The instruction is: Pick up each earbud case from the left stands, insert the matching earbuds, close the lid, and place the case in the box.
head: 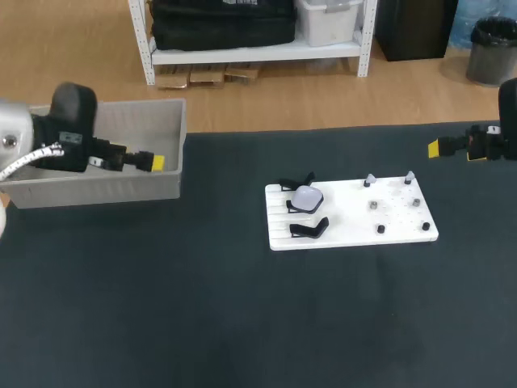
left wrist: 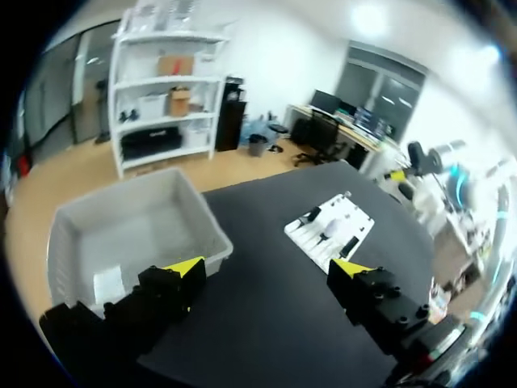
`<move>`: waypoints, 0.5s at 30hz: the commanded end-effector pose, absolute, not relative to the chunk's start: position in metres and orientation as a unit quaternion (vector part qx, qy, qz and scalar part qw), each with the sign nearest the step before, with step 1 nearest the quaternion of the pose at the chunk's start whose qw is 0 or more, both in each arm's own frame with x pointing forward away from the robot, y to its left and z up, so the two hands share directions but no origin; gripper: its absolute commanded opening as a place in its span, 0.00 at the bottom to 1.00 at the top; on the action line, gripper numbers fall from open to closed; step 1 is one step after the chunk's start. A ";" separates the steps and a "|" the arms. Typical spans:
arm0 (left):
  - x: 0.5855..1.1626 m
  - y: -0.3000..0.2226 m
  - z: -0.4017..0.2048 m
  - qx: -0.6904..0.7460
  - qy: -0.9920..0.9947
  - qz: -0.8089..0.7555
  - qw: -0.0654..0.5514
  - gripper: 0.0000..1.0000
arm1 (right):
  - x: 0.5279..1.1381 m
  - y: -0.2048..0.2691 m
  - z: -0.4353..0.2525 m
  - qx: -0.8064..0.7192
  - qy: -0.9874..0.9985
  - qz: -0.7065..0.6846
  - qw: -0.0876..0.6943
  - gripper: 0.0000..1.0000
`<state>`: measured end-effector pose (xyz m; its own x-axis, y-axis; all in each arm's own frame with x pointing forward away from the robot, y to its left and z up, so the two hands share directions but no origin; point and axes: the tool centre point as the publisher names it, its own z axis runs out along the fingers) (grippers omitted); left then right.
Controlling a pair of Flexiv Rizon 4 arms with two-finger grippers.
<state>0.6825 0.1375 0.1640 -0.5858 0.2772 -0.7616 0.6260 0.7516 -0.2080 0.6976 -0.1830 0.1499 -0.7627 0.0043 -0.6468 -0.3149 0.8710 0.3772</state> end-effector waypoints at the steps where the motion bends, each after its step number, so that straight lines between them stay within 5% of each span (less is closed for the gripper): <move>1: 0.682 0.130 0.161 0.620 0.537 -0.368 0.437 1.00 | 0.698 -0.183 0.149 -0.086 0.908 0.240 0.334 1.00; 15: 0.679 0.120 0.163 0.624 0.557 -0.349 0.423 1.00 | 0.698 -0.183 0.149 -0.086 0.908 0.240 0.334 1.00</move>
<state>0.6772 0.1129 0.1640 -0.2095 0.5158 -0.8307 0.9048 0.4243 0.0353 0.6976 -0.1830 0.1499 -0.7627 0.0044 -0.6468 -0.3149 0.8709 0.3772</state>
